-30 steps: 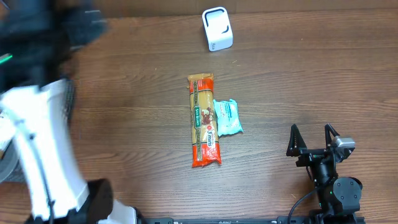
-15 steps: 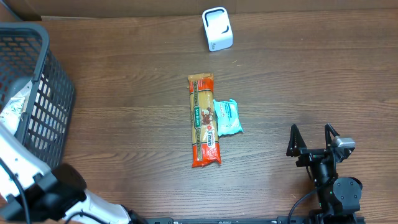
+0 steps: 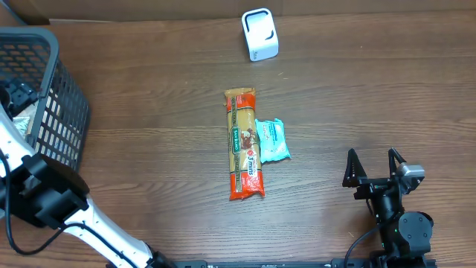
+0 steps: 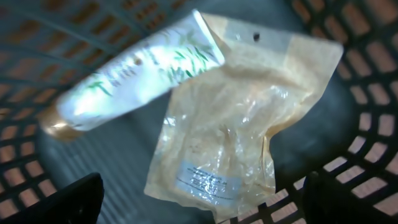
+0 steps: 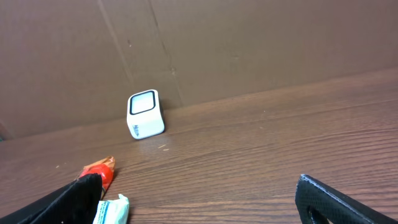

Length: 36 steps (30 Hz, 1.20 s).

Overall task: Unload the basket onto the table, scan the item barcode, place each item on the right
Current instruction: 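Reach the left gripper into the basket and grasp the clear bagged item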

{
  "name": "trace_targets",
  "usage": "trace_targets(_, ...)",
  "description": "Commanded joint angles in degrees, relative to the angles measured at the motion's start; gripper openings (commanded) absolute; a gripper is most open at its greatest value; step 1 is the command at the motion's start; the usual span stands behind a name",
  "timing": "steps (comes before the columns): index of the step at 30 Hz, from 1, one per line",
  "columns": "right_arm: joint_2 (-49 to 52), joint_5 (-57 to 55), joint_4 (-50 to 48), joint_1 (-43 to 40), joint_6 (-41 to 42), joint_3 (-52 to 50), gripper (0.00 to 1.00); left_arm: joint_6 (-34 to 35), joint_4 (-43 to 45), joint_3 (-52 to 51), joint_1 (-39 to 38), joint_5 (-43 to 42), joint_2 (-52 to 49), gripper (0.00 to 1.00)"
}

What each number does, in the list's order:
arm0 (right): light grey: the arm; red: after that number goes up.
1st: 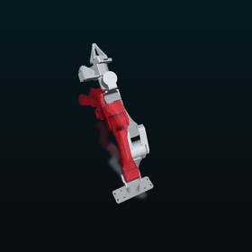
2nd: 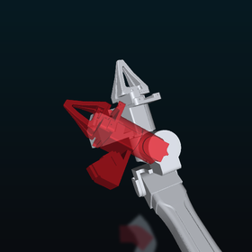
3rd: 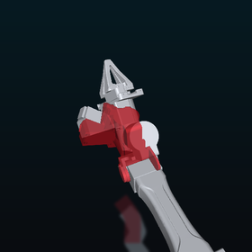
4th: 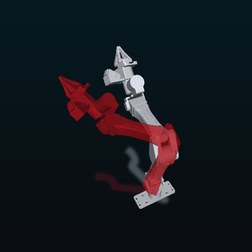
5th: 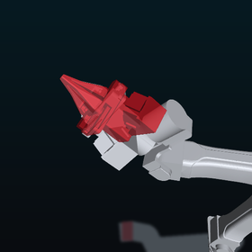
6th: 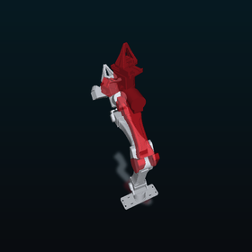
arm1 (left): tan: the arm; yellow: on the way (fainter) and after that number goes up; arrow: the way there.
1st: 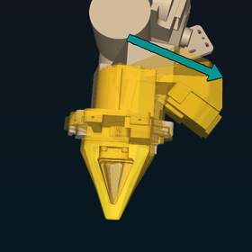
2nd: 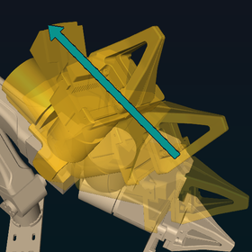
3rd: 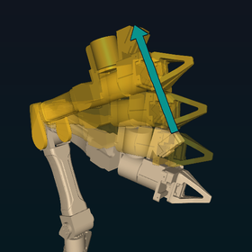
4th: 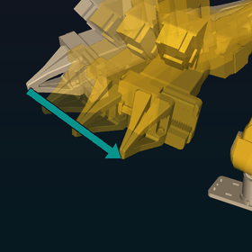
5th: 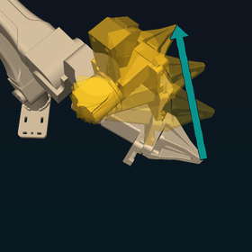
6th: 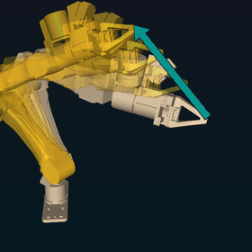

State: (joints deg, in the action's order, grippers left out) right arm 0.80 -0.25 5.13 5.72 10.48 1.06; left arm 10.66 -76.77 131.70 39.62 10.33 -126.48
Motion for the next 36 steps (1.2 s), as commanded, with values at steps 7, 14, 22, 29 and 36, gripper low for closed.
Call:
trace_targets(7,-0.63,-0.11,-0.31,0.33,0.02,-0.61,1.0,-2.97,-2.4,0.04,-0.24,-0.92,-9.22,0.91)
trace_targets(14,-0.63,-0.11,-0.31,0.33,0.02,-0.61,1.0,-3.04,-1.38,-0.02,-0.26,-0.42,-12.13,0.9)
trace_targets(22,-0.63,-0.11,-0.31,0.33,0.02,-0.61,1.0,-8.26,2.34,-0.04,-0.44,-8.79,-12.52,0.9)
trace_targets(29,-0.63,-0.11,-0.31,0.33,0.02,-0.61,1.0,-12.0,3.54,-0.13,-0.42,-12.94,-12.57,0.9)
trace_targets(36,-0.63,-0.11,-0.31,0.33,0.02,-0.61,1.0,-11.96,5.55,-4.87,-0.15,-9.75,-12.61,0.92)
